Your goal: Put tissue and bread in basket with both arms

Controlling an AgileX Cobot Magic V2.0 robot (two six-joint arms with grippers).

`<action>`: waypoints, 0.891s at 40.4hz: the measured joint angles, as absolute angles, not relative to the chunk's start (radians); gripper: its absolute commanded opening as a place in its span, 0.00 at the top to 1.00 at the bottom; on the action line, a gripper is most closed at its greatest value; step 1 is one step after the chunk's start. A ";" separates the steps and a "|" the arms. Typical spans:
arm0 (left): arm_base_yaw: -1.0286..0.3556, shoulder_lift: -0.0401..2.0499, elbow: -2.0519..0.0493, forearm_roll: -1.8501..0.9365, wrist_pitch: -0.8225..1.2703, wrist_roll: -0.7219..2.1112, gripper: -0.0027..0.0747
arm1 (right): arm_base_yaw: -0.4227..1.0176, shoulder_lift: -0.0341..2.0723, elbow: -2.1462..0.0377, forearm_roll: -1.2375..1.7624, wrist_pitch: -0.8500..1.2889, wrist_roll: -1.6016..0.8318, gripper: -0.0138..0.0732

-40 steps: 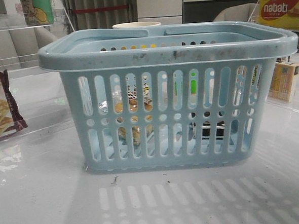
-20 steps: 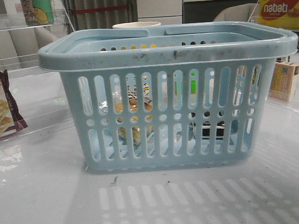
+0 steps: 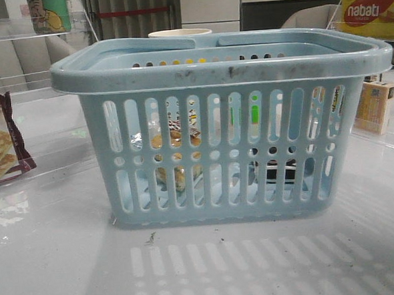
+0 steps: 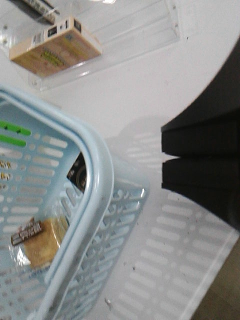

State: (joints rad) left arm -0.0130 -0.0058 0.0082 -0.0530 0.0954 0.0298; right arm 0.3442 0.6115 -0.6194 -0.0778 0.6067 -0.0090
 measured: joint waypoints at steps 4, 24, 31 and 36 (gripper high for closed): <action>-0.013 -0.006 0.008 -0.053 0.095 0.030 0.85 | 0.268 0.523 -0.513 -0.076 0.512 -0.009 0.78; -0.013 -0.006 0.008 -0.053 0.095 0.030 0.85 | -0.022 -0.005 0.023 0.038 0.110 -0.009 0.78; -0.013 -0.006 0.008 -0.053 0.095 0.030 0.85 | -0.023 -0.011 0.030 0.046 0.101 -0.009 0.78; -0.013 -0.006 0.008 -0.053 0.095 0.030 0.85 | -0.023 -0.011 0.030 0.046 0.094 -0.009 0.78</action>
State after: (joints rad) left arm -0.0130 -0.0058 0.0082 -0.0530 0.0954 0.0298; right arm -0.0233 -0.0108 0.0296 0.0465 0.0936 -0.0090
